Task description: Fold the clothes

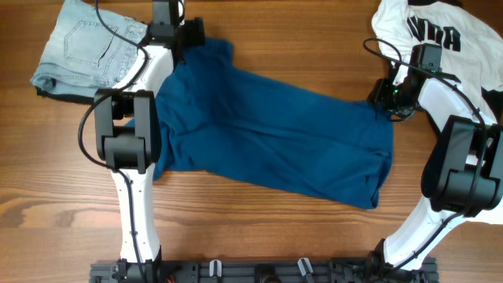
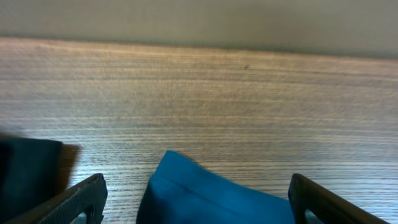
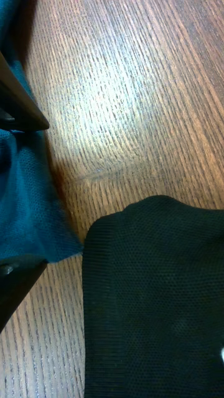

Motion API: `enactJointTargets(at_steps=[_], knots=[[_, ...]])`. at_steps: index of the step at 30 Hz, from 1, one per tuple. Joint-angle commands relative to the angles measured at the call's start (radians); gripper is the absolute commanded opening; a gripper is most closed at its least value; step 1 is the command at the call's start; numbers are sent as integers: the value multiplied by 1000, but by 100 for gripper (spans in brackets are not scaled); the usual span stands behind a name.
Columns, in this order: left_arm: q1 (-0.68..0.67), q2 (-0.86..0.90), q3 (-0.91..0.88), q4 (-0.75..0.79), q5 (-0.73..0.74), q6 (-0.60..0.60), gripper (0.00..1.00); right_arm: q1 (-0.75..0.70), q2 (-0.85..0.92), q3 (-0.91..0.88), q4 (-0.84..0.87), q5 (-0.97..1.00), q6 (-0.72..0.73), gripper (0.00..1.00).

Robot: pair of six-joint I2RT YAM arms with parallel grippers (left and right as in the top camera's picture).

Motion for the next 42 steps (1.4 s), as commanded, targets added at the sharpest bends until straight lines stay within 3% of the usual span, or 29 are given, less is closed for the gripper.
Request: enactJointTargets(at_steps=[1, 5, 6, 9, 12, 14, 16, 21, 26, 32, 42], knots=[[27, 57, 19, 21, 75, 11, 91, 0, 14, 11, -2, 10, 8, 63], [31, 87, 19, 15, 108, 12, 79, 0, 14, 11, -3, 10, 7, 63], [31, 87, 19, 10, 108, 11, 72, 0, 14, 11, -5, 10, 8, 63], [31, 89, 19, 4, 108, 11, 44, 0, 14, 11, -6, 10, 8, 63], [34, 90, 19, 15, 108, -2, 5, 0, 14, 11, -6, 10, 8, 63], [35, 83, 20, 48, 122, -15, 4, 0, 14, 13, -3, -6, 8, 64], [36, 51, 21, 50, 123, -15, 4, -1, 9, 26, -19, -9, 1, 78], [34, -103, 21, 3, 122, -15, 4, -25, -18, 53, -39, -8, -27, 81], [33, -198, 21, -84, 122, -15, 4, -19, -17, 23, 18, 80, -92, 73], [34, -198, 20, -150, 122, -14, 4, -18, -12, 5, 58, 30, -134, 62], [33, -198, 20, -169, 122, -14, 4, 25, 22, 5, 114, -2, -152, 55]])
